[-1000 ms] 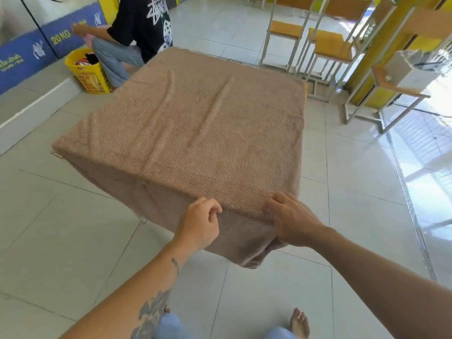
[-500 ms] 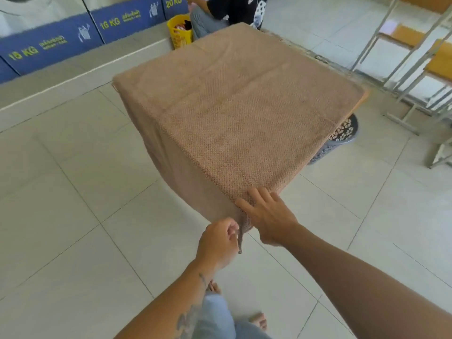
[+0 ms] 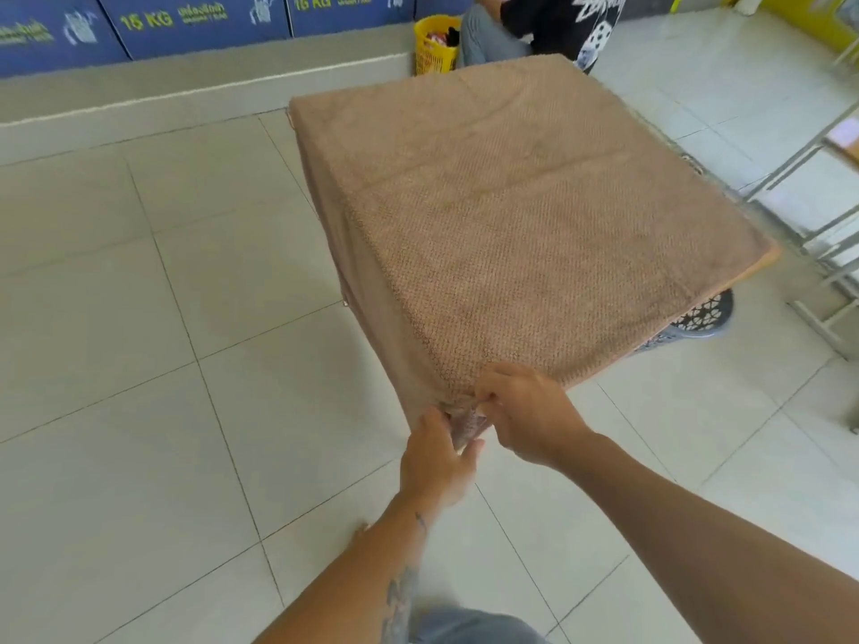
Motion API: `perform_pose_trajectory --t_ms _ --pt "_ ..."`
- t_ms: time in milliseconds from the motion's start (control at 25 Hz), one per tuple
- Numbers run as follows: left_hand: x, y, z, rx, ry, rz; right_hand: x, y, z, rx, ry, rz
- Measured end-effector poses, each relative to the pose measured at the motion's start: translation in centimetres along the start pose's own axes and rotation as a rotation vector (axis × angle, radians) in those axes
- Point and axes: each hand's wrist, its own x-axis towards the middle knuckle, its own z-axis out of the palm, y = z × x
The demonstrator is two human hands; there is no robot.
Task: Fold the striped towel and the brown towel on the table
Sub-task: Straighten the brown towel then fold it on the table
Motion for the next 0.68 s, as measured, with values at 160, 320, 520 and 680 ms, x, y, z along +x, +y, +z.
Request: perform_pose_trajectory --t_ms 160,320,520,680 --pt "0.9 0.4 -0.2 -0.050 0.190 -0.092 1.2 0.6 -0.6 0.285 0.021 0.095" --pt "0.7 1.4 -2.7 -0.085 0.355 -0.119 1.9 2.7 -0.9 0.255 -0.065 0.087" --pt "-0.2 6.1 -6.5 -0.094 0.486 0.057 2.8 2.6 -3.5 0.181 -0.107 -0.092" --pt "-1.0 10.5 -8.2 -0.105 0.473 0.134 4.2 0.9 -5.2 -0.010 0.056 -0.251"
